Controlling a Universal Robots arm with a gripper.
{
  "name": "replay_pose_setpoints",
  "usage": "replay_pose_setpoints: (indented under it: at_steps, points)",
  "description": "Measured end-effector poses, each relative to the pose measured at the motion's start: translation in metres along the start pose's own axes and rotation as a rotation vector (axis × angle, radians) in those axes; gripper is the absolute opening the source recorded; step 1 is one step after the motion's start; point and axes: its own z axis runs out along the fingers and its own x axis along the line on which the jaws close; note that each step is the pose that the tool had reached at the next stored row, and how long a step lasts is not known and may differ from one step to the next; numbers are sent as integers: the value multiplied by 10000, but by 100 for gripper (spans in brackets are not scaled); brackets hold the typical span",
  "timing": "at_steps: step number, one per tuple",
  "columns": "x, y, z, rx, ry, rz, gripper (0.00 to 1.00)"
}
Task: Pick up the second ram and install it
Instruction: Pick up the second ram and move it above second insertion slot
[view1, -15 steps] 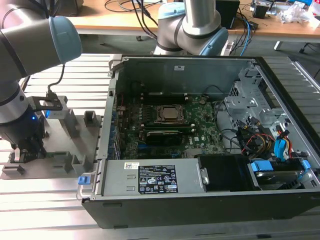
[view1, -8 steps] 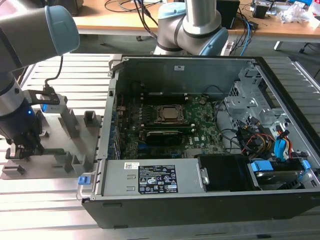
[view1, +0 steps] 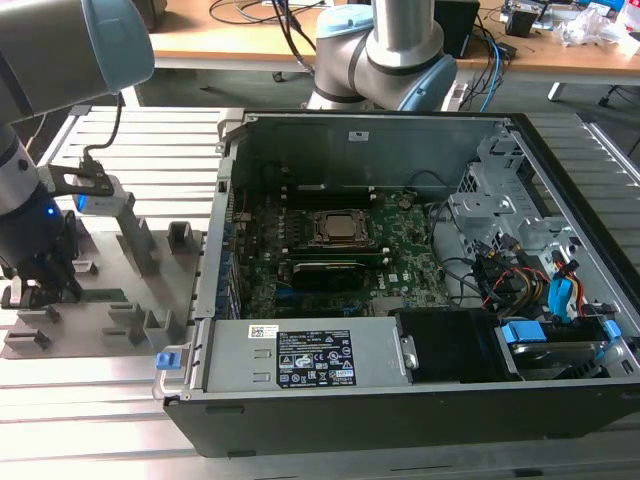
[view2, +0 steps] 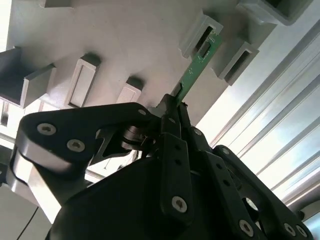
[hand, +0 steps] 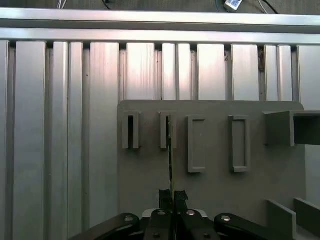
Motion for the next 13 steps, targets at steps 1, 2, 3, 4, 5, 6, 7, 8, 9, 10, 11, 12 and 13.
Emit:
replay_pose_setpoints:
  at_steps: [1,2,3,4,5,6,7,8,9,10,11,12,13]
  points:
    - [-1,2,-25,0,-1,0,14]
    - [-2,2,-44,0,0,0,14]
    - [-2,3,-59,0,0,0,14]
    - [-3,4,-76,-1,0,0,14]
    - [-3,4,-84,0,0,0,14]
    - [-3,5,-91,0,0,0,14]
    - [-4,6,-104,-1,0,0,14]
    - [-5,6,-117,0,0,0,14]
    - [-5,7,-135,0,0,0,14]
    - [-6,9,-162,-1,1,0,14]
    - [-7,9,-179,0,0,0,14]
    - [-8,11,-209,0,0,0,14]
    - [-8,12,-225,0,0,0,14]
